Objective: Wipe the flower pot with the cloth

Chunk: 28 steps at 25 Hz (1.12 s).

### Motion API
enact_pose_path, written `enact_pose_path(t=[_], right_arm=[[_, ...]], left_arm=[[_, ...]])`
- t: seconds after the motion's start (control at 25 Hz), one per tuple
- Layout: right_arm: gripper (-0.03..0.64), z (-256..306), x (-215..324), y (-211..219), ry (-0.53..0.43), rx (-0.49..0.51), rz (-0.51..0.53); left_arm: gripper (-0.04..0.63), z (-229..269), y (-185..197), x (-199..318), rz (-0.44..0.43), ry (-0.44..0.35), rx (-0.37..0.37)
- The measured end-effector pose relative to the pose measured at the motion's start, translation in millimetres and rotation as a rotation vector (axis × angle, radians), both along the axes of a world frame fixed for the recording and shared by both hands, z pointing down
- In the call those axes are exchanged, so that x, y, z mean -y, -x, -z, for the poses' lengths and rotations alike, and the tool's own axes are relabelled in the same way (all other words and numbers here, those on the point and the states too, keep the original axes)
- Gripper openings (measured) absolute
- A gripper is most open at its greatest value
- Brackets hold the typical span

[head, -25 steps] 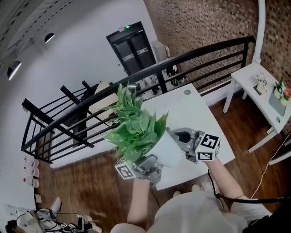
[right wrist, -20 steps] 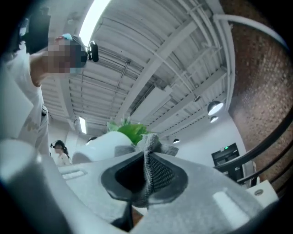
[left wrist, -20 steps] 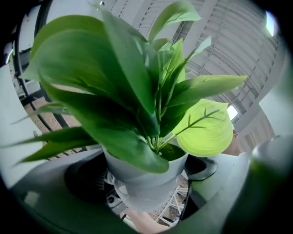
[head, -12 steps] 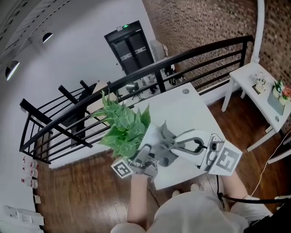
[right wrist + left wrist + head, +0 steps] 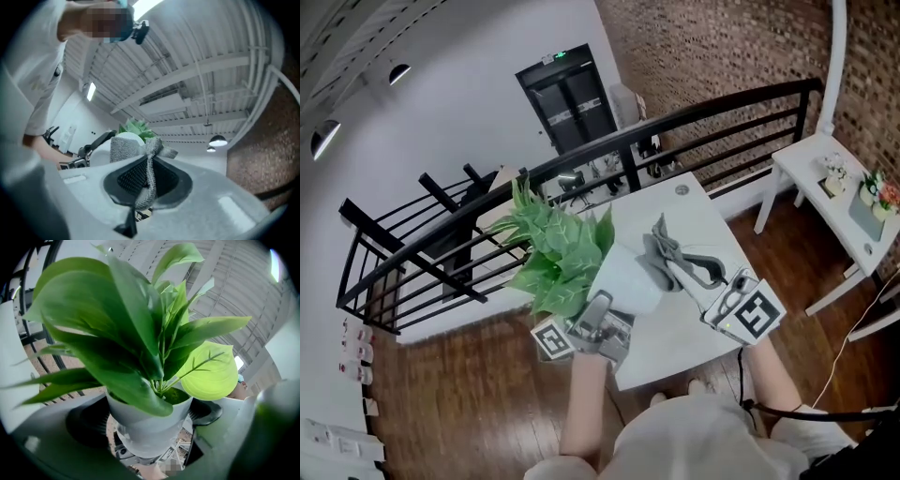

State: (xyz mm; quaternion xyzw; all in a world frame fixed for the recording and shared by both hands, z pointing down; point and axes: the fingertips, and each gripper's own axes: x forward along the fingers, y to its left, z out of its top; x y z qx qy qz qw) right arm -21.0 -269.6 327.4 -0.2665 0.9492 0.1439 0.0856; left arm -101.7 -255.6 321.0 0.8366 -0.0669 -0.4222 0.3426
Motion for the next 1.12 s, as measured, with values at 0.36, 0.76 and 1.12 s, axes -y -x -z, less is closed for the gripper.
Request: enact_pose_path(t=[0.36,0.76,1.12], right_arm=[[0.012,-41,12,20,0.234,0.173,0.079],[0.012,-61,7,37,0.290,0.158,0.069],[0.011,-52,11,24,0.345,0.248,0.006]], left_arm=[[0.537,17,-5,-8,-0.027,-0.014,-0.078],[0.537,15,-10,11,0.075,0.019,-0.125],[0.537,24,-32,16,0.188,-0.035,0.018]])
